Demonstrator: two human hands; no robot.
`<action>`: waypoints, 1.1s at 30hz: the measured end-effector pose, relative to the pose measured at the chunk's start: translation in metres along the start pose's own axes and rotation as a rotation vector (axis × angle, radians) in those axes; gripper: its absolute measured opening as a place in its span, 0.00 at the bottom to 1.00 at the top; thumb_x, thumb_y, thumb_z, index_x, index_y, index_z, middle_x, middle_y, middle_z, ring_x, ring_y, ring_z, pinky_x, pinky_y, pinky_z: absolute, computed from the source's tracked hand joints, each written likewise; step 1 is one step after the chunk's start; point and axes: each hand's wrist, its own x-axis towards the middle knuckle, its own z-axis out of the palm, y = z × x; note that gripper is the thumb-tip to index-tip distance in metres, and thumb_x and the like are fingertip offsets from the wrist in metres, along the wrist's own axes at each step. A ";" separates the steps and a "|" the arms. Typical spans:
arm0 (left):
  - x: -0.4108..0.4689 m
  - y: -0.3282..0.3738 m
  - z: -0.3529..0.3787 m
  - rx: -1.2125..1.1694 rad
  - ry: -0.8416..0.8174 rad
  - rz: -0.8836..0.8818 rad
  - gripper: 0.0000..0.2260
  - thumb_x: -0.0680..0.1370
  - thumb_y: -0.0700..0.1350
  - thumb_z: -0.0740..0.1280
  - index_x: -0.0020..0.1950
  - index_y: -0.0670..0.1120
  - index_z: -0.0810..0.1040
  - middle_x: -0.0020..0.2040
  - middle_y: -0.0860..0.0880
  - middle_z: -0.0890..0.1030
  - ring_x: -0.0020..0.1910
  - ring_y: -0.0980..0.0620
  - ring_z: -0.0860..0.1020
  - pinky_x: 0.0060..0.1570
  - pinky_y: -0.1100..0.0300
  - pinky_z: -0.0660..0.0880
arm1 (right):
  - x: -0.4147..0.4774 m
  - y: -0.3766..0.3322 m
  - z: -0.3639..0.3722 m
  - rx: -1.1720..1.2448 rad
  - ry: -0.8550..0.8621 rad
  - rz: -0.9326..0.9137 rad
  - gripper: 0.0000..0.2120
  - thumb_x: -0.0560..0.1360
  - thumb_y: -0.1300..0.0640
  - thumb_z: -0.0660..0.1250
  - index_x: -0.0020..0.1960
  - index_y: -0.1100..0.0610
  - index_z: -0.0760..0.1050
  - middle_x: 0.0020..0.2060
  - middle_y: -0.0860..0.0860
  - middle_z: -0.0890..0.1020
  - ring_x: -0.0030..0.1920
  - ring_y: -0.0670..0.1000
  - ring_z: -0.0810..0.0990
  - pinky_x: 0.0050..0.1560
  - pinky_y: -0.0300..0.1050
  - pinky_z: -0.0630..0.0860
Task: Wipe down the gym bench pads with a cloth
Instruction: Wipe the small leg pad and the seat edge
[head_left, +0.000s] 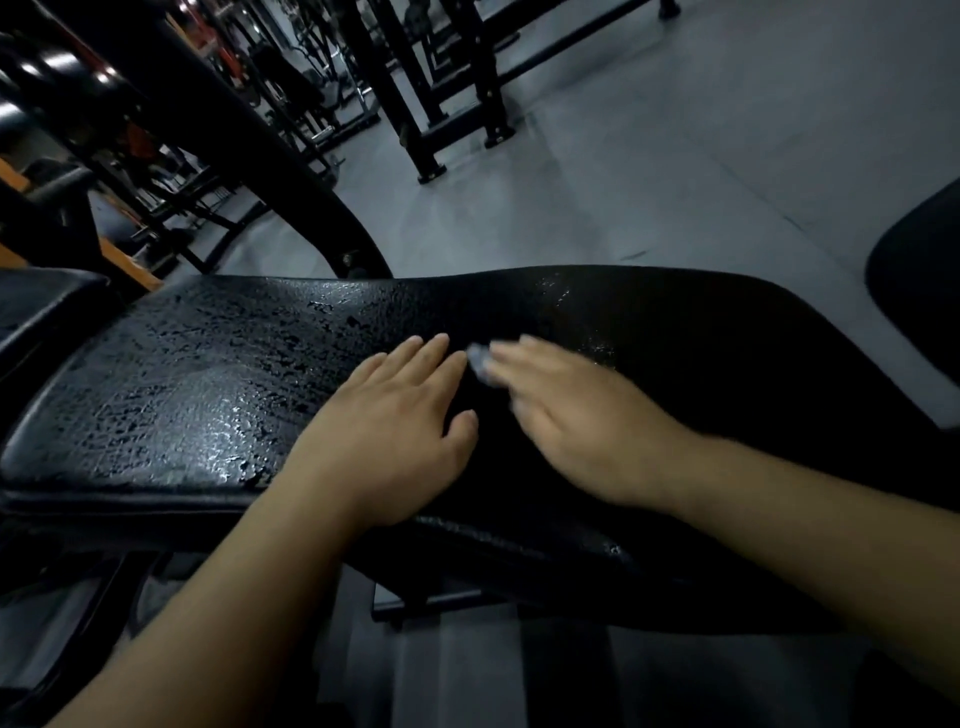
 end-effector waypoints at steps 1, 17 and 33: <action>0.001 0.002 0.001 0.006 0.006 -0.007 0.36 0.75 0.62 0.40 0.82 0.53 0.46 0.82 0.53 0.44 0.80 0.55 0.41 0.77 0.56 0.41 | -0.024 -0.001 -0.008 -0.002 -0.043 -0.018 0.26 0.79 0.52 0.51 0.77 0.50 0.64 0.76 0.43 0.64 0.77 0.42 0.57 0.74 0.30 0.45; 0.006 0.031 0.007 0.051 -0.027 -0.084 0.31 0.82 0.59 0.44 0.82 0.47 0.46 0.82 0.43 0.45 0.81 0.44 0.43 0.78 0.46 0.43 | -0.023 0.031 -0.022 -0.306 -0.023 0.336 0.26 0.80 0.48 0.49 0.77 0.51 0.62 0.78 0.55 0.56 0.78 0.57 0.50 0.78 0.53 0.49; 0.023 0.042 0.010 0.029 -0.005 -0.107 0.31 0.80 0.60 0.44 0.82 0.49 0.49 0.82 0.44 0.47 0.81 0.45 0.44 0.78 0.45 0.44 | 0.033 0.034 -0.005 0.119 -0.024 0.142 0.27 0.81 0.57 0.57 0.79 0.58 0.57 0.73 0.44 0.68 0.68 0.41 0.67 0.68 0.33 0.61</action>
